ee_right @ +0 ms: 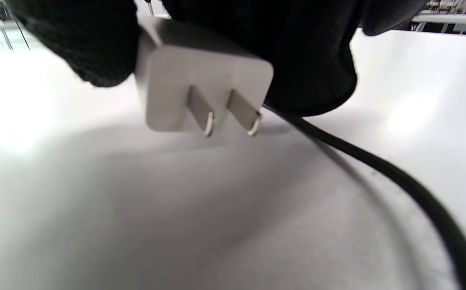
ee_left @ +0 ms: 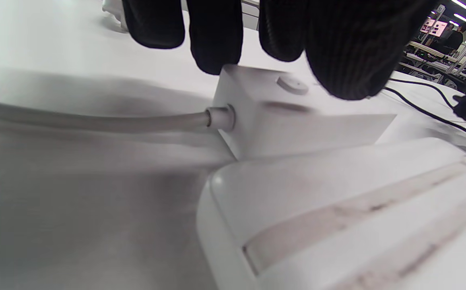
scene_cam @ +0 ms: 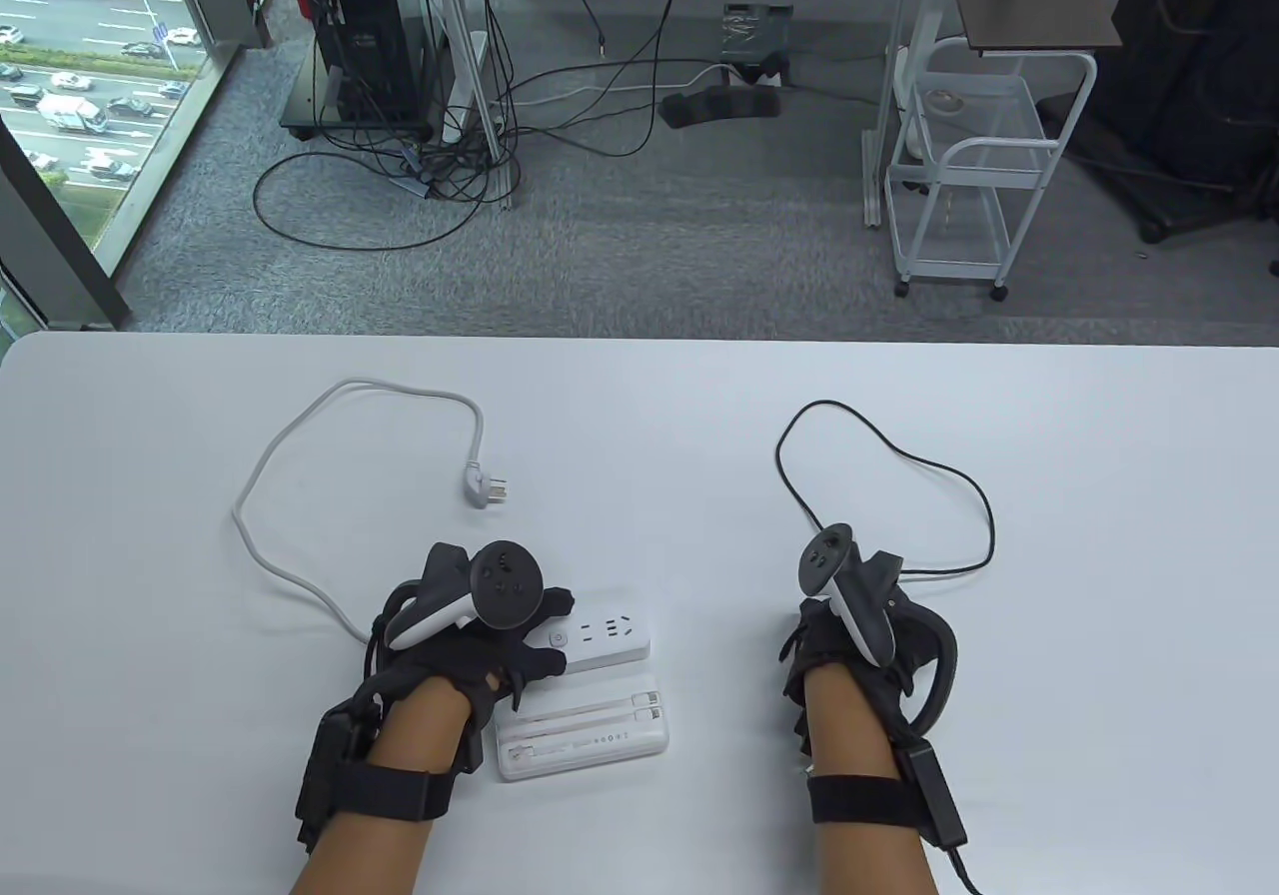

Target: Charge the battery pack

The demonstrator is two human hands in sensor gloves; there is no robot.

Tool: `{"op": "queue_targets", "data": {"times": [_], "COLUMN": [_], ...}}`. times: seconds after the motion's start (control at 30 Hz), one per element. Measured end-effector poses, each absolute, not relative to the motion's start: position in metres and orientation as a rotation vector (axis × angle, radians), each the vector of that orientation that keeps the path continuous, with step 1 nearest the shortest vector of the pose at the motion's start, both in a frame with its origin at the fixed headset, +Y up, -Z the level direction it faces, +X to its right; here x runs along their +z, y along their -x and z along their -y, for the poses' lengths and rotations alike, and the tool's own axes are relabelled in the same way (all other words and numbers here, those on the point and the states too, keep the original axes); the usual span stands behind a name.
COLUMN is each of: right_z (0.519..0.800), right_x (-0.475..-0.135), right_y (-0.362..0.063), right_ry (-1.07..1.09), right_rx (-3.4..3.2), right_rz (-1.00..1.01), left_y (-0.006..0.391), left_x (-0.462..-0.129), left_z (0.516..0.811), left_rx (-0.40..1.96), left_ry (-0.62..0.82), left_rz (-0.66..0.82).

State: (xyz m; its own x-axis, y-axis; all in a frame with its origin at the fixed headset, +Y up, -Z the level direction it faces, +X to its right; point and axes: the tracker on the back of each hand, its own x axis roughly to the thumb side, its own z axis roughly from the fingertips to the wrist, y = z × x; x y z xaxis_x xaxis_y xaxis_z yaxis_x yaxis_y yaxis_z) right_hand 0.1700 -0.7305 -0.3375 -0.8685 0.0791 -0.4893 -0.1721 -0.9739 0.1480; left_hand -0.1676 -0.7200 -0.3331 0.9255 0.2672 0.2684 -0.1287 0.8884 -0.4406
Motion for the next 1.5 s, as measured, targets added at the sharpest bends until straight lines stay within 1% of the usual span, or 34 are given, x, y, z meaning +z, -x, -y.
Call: {"op": "queue_targets", "data": {"times": [0.1, 0.2, 0.47, 0.57, 0.6, 0.77, 1.1, 1.3, 1.5], "right_z": [0.722, 0.717, 0.715, 0.712, 0.712, 0.709, 0.705, 0.709, 0.712], "right_x": [-0.332, -0.328, -0.326, -0.325, -0.326, -0.327, -0.329, -0.329, -0.327], "right_y": [-0.174, -0.174, -0.164, -0.158, -0.154, -0.136, -0.091, -0.067, -0.051], "right_ry": [0.675, 0.624, 0.474, 0.385, 0.318, 0.118, -0.223, -0.369, -0.417], "right_rx": [2.774, 2.656, 2.467, 2.397, 2.373, 2.319, 2.294, 2.266, 2.298], "right_rz": [-0.185, -0.139, -0.196, -0.218, -0.218, -0.206, -0.187, -0.185, -0.165], "left_y": [0.166, 0.165, 0.165, 0.165, 0.164, 0.164, 0.163, 0.163, 0.162], "left_x": [-0.333, -0.333, -0.333, -0.333, -0.333, -0.333, -0.333, -0.333, -0.333], "left_z": [0.722, 0.724, 0.724, 0.724, 0.724, 0.724, 0.724, 0.724, 0.724], "left_rx": [0.205, 0.195, 0.193, 0.185, 0.181, 0.172, 0.17, 0.168, 0.166], "left_ry": [0.438, 0.448, 0.444, 0.442, 0.442, 0.432, 0.425, 0.421, 0.42], "left_rz": [0.342, 0.343, 0.344, 0.34, 0.34, 0.336, 0.335, 0.336, 0.336]}}
